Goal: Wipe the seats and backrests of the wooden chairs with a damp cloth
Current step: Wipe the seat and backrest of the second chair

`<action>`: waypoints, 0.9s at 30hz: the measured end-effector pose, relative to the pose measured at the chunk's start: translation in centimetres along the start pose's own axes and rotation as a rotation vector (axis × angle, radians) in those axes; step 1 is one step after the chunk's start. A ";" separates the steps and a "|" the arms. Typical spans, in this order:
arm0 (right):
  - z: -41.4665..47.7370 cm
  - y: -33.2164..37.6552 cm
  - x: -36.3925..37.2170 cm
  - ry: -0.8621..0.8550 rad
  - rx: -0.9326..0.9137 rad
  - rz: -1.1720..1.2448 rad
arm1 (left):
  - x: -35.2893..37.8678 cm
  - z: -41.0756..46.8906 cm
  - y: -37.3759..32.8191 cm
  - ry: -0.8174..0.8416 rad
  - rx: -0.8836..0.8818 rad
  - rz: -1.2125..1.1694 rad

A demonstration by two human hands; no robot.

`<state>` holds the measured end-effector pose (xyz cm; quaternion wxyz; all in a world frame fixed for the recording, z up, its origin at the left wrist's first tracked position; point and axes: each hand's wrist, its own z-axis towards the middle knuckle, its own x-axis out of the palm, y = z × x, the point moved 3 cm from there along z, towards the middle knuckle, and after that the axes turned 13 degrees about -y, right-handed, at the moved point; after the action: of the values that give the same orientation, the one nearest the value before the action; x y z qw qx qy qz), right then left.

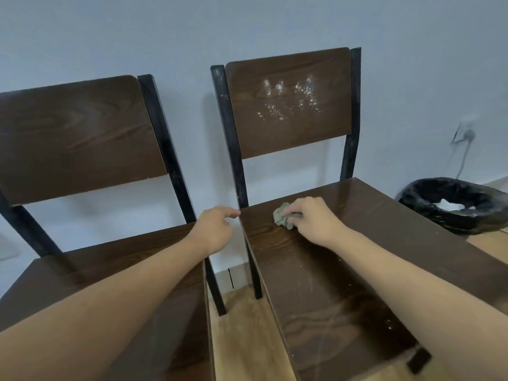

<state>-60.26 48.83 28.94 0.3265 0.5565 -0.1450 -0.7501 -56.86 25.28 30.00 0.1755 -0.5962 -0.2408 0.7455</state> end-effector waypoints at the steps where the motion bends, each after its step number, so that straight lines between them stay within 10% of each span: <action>1: -1.4 0.7 -0.4 0.035 -0.053 0.001 | -0.2 -0.2 -0.2 0.017 0.020 0.011; 13: -20.1 2.4 -10.8 0.320 -0.117 0.126 | 0.7 -2.0 -3.1 0.280 0.233 0.250; 24: -1.6 -2.0 -8.6 -0.031 0.581 0.650 | 0.7 -0.7 -3.8 0.223 0.340 0.423; 27: 0.7 -4.0 -7.7 -0.115 0.526 0.200 | 1.0 -1.0 -4.3 0.224 0.353 0.465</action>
<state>-60.96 56.76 32.56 0.2343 0.5618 -0.4071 -0.6810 -56.20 29.52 31.52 0.1266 -0.6742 0.0559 0.7255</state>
